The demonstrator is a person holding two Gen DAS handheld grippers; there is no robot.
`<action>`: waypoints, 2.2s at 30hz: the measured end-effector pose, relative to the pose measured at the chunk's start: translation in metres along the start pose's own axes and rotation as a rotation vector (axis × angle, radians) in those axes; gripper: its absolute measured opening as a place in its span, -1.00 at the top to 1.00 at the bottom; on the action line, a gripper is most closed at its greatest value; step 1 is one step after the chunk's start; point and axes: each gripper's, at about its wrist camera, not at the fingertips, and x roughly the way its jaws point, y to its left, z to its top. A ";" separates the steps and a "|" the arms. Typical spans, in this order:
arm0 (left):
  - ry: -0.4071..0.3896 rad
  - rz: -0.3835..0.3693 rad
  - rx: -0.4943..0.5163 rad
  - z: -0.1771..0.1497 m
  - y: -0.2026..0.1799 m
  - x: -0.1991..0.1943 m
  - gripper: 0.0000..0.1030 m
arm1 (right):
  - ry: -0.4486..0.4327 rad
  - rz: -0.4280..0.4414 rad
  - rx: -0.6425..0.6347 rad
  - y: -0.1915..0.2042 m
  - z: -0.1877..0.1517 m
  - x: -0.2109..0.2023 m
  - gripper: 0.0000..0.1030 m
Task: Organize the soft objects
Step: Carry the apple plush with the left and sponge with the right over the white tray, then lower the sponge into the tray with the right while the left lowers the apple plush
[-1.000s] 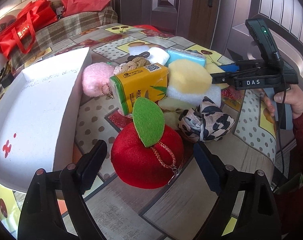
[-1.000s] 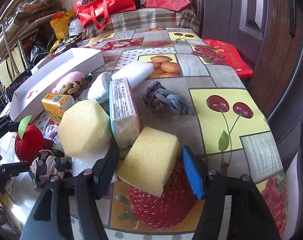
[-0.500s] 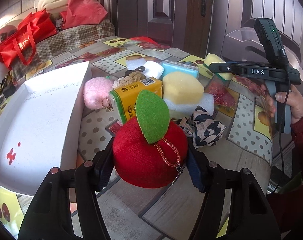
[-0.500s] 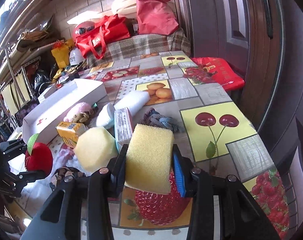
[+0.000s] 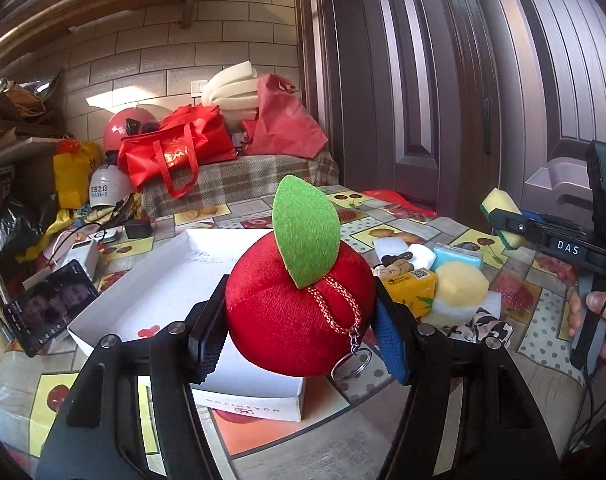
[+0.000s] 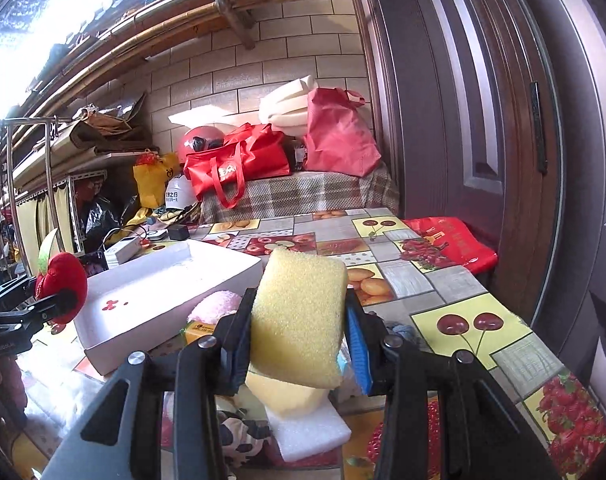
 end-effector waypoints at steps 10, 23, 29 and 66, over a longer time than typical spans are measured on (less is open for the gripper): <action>-0.025 0.154 -0.094 -0.011 0.059 -0.014 -0.26 | -0.008 0.130 0.006 0.047 -0.005 0.004 0.20; 0.049 0.195 -0.136 -0.016 0.100 0.027 -0.26 | 0.032 0.265 -0.100 0.126 -0.005 0.035 0.21; 0.046 0.201 -0.111 -0.010 0.103 0.049 -0.26 | 0.087 0.279 -0.110 0.145 -0.004 0.076 0.21; 0.181 0.289 -0.248 0.000 0.160 0.119 -1.00 | 0.161 0.145 -0.176 0.179 0.017 0.185 -0.68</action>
